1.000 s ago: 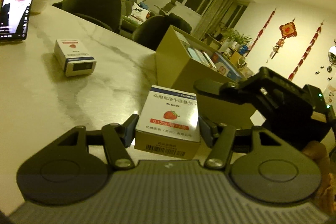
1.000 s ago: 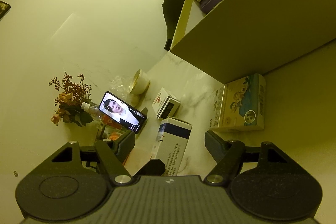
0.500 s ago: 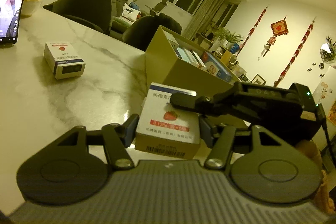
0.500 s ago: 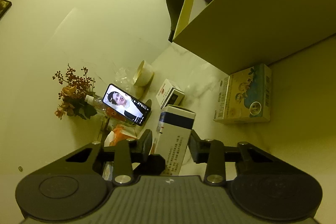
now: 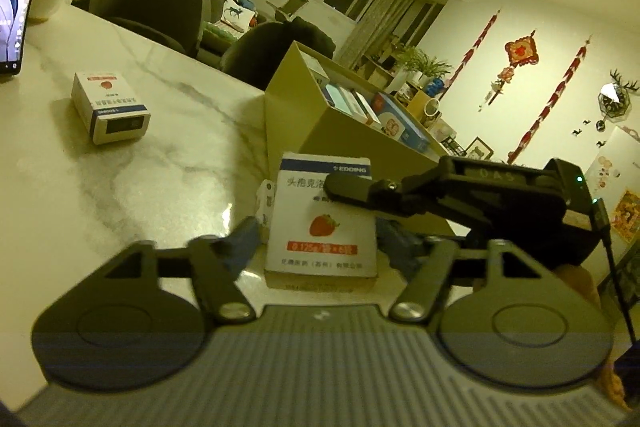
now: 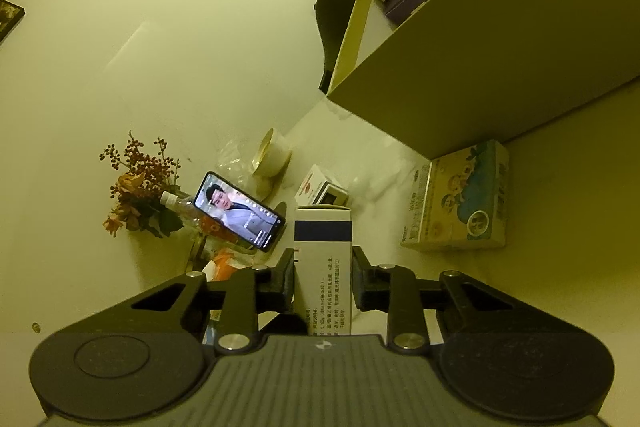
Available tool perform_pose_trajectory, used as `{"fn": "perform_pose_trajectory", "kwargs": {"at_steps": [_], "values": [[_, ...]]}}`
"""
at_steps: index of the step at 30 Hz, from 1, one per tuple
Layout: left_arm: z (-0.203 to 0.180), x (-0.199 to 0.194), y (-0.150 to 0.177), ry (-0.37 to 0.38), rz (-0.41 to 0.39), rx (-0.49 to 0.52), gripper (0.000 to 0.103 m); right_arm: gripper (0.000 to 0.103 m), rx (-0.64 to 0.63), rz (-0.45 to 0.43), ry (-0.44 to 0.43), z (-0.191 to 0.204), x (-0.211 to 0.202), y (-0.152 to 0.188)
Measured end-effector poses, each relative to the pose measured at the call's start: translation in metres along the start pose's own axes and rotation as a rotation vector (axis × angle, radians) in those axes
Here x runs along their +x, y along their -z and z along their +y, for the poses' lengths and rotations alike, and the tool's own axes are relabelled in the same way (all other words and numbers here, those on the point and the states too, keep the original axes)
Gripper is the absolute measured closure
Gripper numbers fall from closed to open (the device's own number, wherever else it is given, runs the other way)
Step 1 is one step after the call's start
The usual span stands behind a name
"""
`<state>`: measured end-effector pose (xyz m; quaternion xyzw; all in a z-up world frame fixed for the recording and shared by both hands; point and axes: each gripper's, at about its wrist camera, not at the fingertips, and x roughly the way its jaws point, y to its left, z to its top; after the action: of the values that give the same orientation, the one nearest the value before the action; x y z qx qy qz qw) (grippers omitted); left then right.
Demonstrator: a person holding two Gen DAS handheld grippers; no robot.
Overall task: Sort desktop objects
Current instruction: 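Grasp the strawberry-label box with the right gripper while the left gripper releases it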
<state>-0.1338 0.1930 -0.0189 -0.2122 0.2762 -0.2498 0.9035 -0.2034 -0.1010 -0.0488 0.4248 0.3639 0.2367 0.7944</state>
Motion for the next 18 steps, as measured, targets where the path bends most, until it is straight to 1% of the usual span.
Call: {"fn": "perform_pose_trajectory", "kwargs": {"at_steps": [1, 8, 10, 18], "values": [[0.000, 0.000, 0.000, -0.001, 0.003, -0.002, 0.017, 0.072, 0.000, -0.004, 0.001, 0.000, -0.001, 0.000], [0.000, 0.000, -0.001, 0.003, 0.014, -0.001, 0.006, 0.072, -0.022, -0.037, 0.017, 0.002, -0.007, -0.005], [0.000, 0.000, -0.001, 0.002, 0.018, 0.002, 0.001, 0.072, -0.028, -0.045, 0.022, 0.003, -0.009, -0.007], [0.002, 0.002, 0.001, -0.020, 0.034, -0.010, 0.000, 0.072, -0.071, -0.079, 0.046, 0.011, -0.018, -0.013]]}}
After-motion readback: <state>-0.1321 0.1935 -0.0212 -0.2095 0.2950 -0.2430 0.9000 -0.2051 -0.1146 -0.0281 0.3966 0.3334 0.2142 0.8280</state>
